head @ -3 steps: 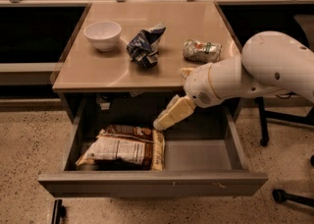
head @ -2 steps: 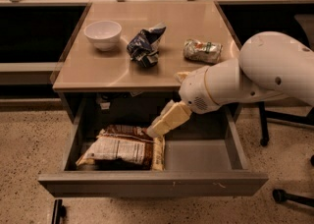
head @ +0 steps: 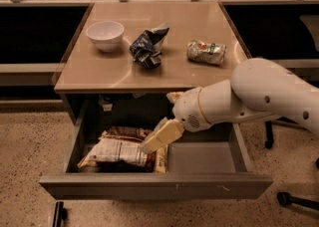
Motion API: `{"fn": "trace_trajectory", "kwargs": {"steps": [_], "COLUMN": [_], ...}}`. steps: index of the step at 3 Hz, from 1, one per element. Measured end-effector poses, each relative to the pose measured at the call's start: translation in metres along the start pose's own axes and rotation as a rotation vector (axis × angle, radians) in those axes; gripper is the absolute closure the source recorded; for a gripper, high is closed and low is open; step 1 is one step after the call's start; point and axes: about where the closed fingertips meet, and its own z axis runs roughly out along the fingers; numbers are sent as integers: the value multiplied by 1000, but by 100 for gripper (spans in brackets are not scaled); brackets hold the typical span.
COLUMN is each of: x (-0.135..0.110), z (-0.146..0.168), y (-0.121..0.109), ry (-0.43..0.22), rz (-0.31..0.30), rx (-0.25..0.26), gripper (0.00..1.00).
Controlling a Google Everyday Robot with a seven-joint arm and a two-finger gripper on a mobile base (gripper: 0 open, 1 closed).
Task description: Pick brown chip bag from top drawer and place on counter
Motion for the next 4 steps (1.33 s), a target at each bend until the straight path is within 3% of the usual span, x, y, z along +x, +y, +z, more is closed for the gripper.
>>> {"fn": "trace_trajectory", "kwargs": {"steps": [1,2,4], "x": [22,36,43], "z": [40,80,136], "y": [-7,-21,-53], "ry": [-31,-37,-40], "rz": [52,70,44], "rx": [-51,-65,-36], "gripper": [0,0,0]}}
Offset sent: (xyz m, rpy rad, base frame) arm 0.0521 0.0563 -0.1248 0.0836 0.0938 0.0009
